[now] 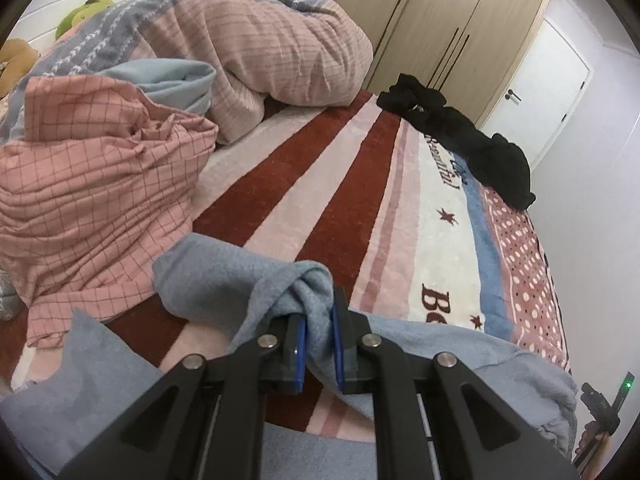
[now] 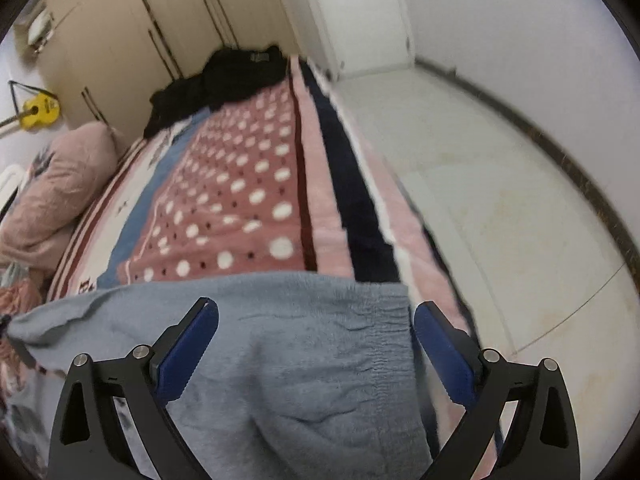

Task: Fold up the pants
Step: 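Grasp the elastic waistband with the right tool while the left tool holds the leg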

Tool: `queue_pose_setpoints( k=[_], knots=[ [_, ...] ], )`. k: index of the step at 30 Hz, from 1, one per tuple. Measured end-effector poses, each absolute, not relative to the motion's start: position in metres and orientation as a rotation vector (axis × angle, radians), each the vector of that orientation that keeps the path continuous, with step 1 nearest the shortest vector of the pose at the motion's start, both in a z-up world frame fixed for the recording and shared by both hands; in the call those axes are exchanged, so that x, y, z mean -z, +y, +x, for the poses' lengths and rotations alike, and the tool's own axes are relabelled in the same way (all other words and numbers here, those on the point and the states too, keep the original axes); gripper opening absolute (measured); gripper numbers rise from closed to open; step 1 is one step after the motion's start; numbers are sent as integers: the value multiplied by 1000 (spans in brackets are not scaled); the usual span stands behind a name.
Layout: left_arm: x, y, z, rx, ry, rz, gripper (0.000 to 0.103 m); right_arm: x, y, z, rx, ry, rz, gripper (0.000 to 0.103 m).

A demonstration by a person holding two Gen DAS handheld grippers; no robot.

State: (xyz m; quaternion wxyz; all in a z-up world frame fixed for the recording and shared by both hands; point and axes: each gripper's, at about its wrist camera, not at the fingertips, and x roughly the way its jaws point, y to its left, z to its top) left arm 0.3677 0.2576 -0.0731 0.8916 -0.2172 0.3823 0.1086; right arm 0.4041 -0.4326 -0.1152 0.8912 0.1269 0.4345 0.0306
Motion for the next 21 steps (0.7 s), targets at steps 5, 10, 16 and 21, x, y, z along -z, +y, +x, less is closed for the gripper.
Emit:
queue_pose_setpoints(
  k=[5, 10, 16, 21],
  knots=[
    [79, 250, 369, -236, 804, -426, 8, 144, -438, 429, 24, 997, 201, 98],
    [76, 249, 367, -250, 791, -413, 8, 144, -439, 428, 51, 963, 208, 45],
    [59, 251, 353, -239, 731, -414, 8, 111, -421, 388, 10, 771, 173, 15],
    [43, 252, 329, -201, 716, -412, 8, 73, -417, 350, -20, 652, 190, 12]
  ],
)
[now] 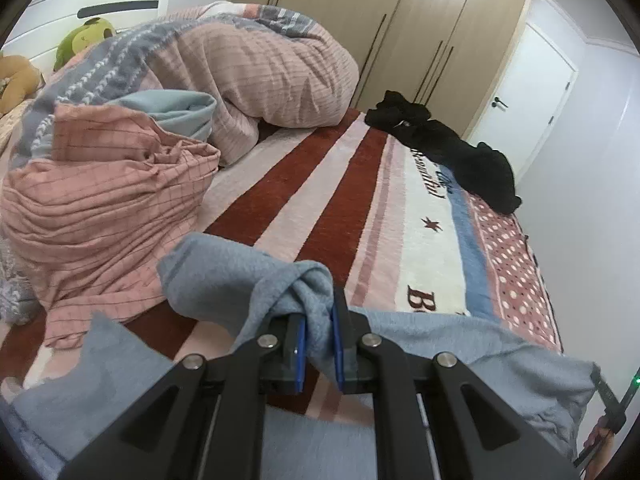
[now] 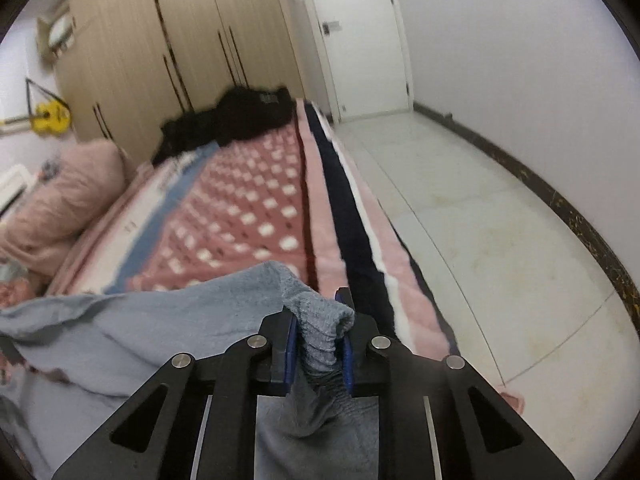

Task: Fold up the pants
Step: 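Grasp the elastic waistband with the right tool while the left tool holds the leg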

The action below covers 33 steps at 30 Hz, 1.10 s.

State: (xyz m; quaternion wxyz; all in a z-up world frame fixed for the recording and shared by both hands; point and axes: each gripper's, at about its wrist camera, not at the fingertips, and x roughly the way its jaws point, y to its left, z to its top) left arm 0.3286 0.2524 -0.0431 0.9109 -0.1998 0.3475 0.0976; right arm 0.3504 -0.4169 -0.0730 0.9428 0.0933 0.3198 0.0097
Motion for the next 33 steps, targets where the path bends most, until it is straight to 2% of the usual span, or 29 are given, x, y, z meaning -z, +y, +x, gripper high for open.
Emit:
queue_pose_setpoints(
  k=[9, 15, 18, 22, 29, 33],
  knots=[
    [26, 259, 262, -150, 734, -365, 9, 25, -413, 254, -111, 546, 205, 12],
    [53, 264, 234, -131, 856, -336, 11, 52, -408, 199, -186, 631, 183, 12],
    [60, 267, 229, -140, 856, -331, 11, 76, -404, 180, -193, 682, 167, 12],
    [53, 270, 243, -164, 813, -379, 11, 92, -413, 184, -158, 691, 198, 12],
    [31, 281, 294, -205, 658, -500, 11, 58, -419, 239, -73, 555, 242, 12],
    [35, 274, 304, -175, 695, -426, 11, 47, -419, 246, -104, 522, 244, 12]
  ],
)
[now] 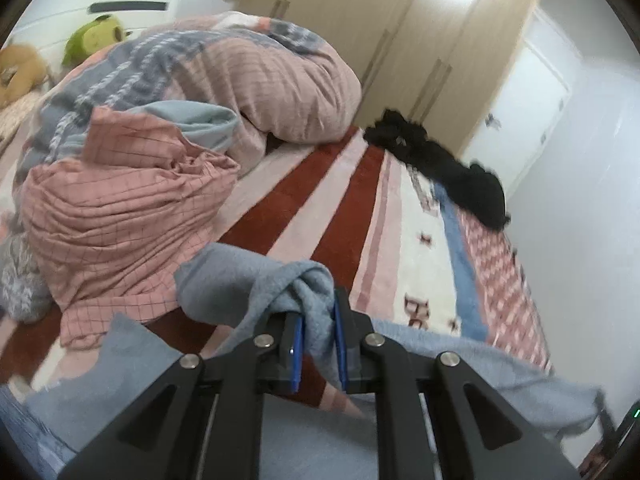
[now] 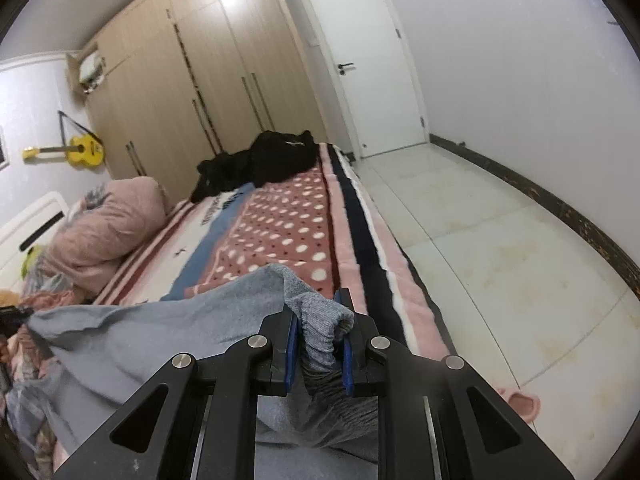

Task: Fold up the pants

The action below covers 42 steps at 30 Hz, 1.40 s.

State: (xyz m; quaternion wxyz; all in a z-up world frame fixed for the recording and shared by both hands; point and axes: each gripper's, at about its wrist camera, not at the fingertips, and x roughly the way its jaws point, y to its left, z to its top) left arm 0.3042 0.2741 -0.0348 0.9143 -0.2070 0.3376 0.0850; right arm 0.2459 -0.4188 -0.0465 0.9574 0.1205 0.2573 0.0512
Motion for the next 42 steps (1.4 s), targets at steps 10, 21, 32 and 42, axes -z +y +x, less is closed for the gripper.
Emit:
queue_pose_setpoints(
  k=[10, 21, 32, 42],
  knots=[
    [69, 284, 243, -126, 937, -401, 38, 90, -425, 167, -276, 645, 229, 12],
    [31, 280, 197, -129, 886, -330, 78, 90, -414, 124, -174, 707, 57, 47],
    [30, 174, 254, 109, 853, -332, 81, 59, -268, 187, -495, 640, -200, 70],
    [71, 122, 286, 153, 947, -268, 81, 126, -188, 259, -627, 816, -321, 50]
  ],
)
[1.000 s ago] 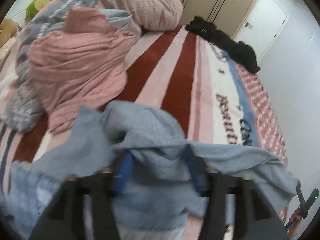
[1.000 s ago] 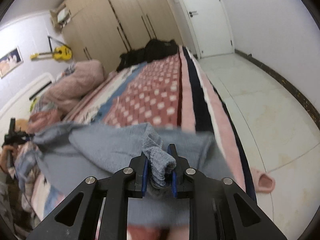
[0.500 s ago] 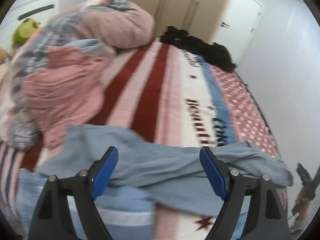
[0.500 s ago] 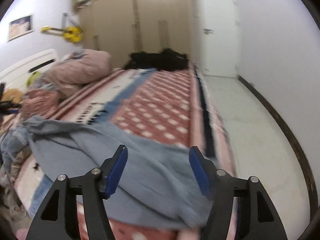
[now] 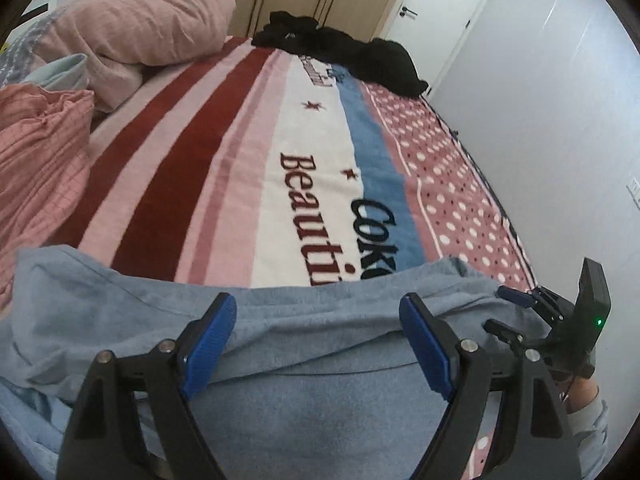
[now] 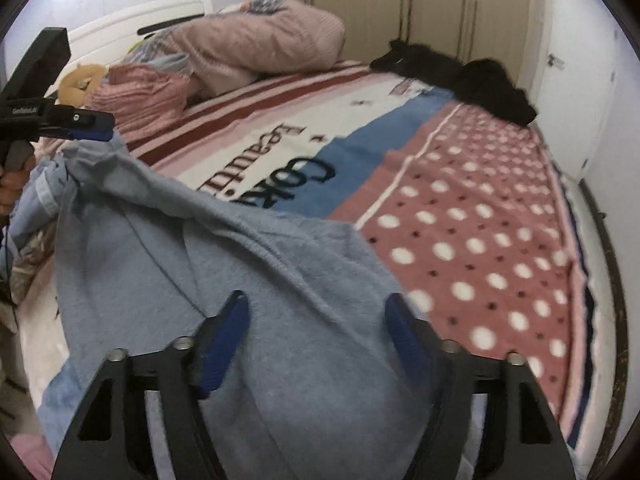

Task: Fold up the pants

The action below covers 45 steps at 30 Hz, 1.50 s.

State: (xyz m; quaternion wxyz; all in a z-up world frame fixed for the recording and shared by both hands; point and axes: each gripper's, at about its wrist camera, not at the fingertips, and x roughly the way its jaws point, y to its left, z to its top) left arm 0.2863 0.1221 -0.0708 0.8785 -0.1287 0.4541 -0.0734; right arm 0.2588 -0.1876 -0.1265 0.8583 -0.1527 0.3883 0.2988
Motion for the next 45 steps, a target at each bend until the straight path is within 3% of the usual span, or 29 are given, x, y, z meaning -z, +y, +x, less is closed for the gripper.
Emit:
queue_pose_setpoints(
  k=[1, 3, 4, 21, 22, 23, 24, 25, 26, 29, 31, 33, 45],
  knots=[
    [73, 122, 286, 151, 952, -268, 81, 129, -187, 258, -635, 825, -320, 44],
    [76, 124, 283, 146, 959, -272, 81, 132, -183, 254, -646, 830, -321, 8],
    [76, 126, 281, 142, 958, -276, 81, 131, -184, 248, -651, 819, -324, 4],
    [85, 110, 260, 188, 973, -241, 81, 133, -169, 141, -843, 801, -396, 1],
    [85, 109, 261, 188, 970, -243, 81, 124, -169, 144, -826, 771, -372, 6],
    [86, 110, 262, 187, 970, -245, 81, 118, -167, 149, -802, 746, -362, 24],
    [86, 109, 263, 188, 970, -248, 81, 113, -164, 153, -763, 717, -381, 49],
    [87, 109, 263, 188, 972, -250, 81, 111, -159, 158, -735, 692, -404, 58],
    [88, 109, 263, 188, 973, -249, 81, 111, -155, 163, -725, 685, -418, 60],
    [89, 109, 262, 188, 972, -244, 81, 124, -138, 191, -692, 732, -437, 59],
    [89, 111, 261, 191, 973, -252, 81, 134, -130, 206, -682, 756, -444, 52],
    [89, 114, 258, 192, 970, -259, 81, 143, -123, 214, -674, 777, -449, 2],
    [89, 101, 249, 270, 969, -287, 81, 165, -116, 131, -919, 815, -515, 1]
  ],
)
